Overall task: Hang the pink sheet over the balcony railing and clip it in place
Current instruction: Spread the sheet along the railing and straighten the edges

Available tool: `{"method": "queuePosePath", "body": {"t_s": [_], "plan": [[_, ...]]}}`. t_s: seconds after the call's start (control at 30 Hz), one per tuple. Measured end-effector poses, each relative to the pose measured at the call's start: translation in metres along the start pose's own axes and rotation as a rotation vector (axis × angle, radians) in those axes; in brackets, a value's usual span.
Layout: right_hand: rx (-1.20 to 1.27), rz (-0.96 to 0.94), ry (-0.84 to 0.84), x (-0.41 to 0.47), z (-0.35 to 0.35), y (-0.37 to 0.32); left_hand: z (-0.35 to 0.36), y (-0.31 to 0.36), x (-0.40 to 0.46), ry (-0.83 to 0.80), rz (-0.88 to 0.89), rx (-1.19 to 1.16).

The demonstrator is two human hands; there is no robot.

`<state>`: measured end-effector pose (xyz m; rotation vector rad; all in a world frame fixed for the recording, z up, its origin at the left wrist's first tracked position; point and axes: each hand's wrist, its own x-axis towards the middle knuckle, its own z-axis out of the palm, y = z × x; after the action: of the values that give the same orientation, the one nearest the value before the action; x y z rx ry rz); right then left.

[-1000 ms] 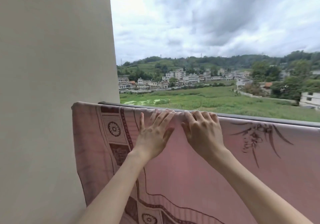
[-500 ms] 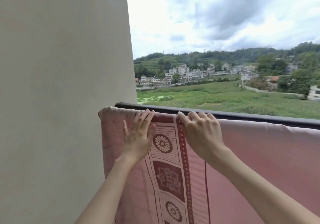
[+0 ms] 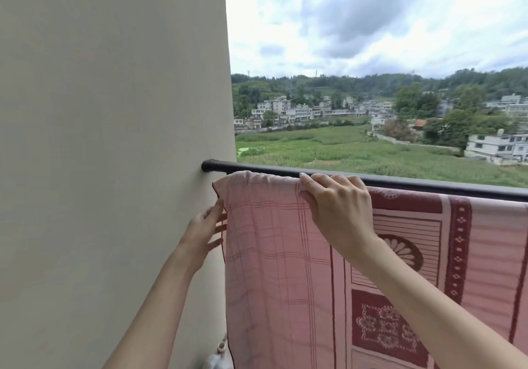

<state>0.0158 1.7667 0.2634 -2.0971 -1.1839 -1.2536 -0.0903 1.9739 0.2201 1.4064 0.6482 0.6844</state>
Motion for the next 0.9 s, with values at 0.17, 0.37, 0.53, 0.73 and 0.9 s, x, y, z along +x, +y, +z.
{"method": "queuePosePath", "body": {"t_s": [0.17, 0.37, 0.53, 0.73, 0.9], "plan": [[0.050, -0.017, 0.152, 0.001, 0.009, -0.002, 0.000, -0.001, 0.025, -0.124, -0.072, -0.235], [0.088, 0.025, 0.166, 0.017, 0.004, -0.005, -0.016, 0.042, 0.045, 0.067, 0.293, -0.366], [0.059, -0.021, 0.282, 0.010, 0.017, -0.012, -0.007, 0.049, 0.061, 0.141, 0.369, -0.330], [-0.089, -0.172, 0.018, -0.062, 0.061, -0.018, -0.008, -0.047, 0.037, -0.045, 0.258, -0.240], [-0.119, -0.135, -0.295, -0.134, 0.091, -0.028, -0.007, -0.119, 0.012, -0.024, 0.219, -0.025]]}}
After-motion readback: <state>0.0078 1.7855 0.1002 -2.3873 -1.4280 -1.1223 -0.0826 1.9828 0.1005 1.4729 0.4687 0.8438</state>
